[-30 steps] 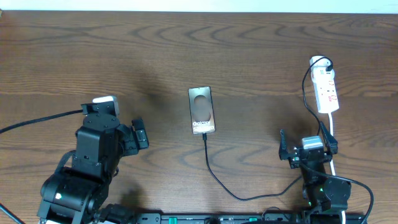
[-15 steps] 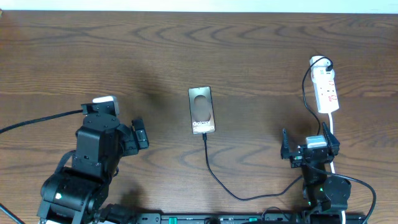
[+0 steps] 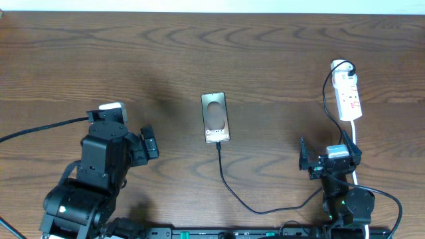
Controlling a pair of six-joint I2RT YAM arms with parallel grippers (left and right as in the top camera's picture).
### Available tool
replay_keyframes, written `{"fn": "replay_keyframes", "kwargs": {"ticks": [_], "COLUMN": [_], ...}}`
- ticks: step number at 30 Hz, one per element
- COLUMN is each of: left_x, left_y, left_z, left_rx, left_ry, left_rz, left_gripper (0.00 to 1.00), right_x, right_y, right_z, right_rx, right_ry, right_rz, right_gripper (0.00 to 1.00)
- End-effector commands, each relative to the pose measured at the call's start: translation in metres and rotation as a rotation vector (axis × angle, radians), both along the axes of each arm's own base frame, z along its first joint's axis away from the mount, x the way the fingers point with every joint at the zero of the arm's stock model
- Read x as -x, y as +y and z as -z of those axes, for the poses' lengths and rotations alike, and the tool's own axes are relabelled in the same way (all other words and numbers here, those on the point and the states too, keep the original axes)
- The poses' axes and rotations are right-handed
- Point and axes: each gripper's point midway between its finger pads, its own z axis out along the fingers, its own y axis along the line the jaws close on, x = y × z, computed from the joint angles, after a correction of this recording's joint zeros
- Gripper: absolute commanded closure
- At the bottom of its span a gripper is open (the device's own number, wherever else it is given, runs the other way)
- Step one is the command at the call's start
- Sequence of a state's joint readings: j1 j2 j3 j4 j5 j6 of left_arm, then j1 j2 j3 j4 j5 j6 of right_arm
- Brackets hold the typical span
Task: Plug charger to phone and switch on socket
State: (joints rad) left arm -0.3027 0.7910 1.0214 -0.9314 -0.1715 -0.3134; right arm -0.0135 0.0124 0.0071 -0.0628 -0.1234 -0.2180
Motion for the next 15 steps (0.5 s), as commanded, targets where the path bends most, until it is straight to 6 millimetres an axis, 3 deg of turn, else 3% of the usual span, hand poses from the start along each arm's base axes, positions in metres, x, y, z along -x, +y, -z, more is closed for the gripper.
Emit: {"fn": "replay_keyframes", "kwargs": {"ticks": [1, 15], "left_x": [-0.0004, 0.0021], "left_y": [0.004, 0.0033], "left_z": [0.0007, -0.0006], "left_rx": [-0.016, -0.014], "left_ry": [0.0, -0.008], "left_rz": [-0.013, -0.007], "left_gripper": [0.02, 0.02], "right_x": [0.0007, 0.0007], "right_y": [0.0043, 0.0044], "right_z": [-0.0003, -0.0003], "right_rx": [-0.016, -0.016], "right_ry": [-0.002, -0.002], "right_rz": [-0.021, -0.021], "right_gripper": [0.01, 0.01]}}
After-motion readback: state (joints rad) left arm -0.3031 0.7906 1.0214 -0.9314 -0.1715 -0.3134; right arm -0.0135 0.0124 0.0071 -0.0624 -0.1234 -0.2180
